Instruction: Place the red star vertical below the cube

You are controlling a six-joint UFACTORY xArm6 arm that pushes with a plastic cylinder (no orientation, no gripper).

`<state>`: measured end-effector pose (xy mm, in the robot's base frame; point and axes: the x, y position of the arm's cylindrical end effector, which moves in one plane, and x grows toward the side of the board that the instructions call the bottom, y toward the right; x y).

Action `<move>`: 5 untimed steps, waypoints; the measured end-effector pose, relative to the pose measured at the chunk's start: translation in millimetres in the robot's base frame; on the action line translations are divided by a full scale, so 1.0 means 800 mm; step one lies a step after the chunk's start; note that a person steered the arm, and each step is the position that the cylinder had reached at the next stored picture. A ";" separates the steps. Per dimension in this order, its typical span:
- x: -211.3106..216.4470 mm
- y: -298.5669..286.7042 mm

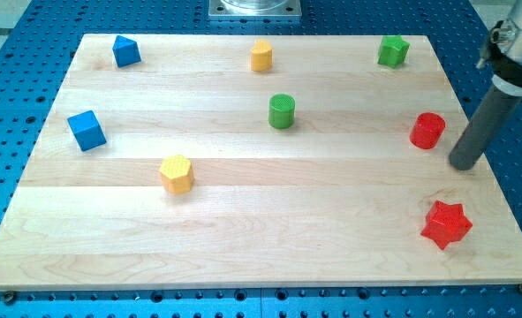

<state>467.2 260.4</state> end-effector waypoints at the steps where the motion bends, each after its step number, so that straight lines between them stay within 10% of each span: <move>1: -0.013 -0.019; 5: -0.022 -0.135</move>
<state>449.3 152.2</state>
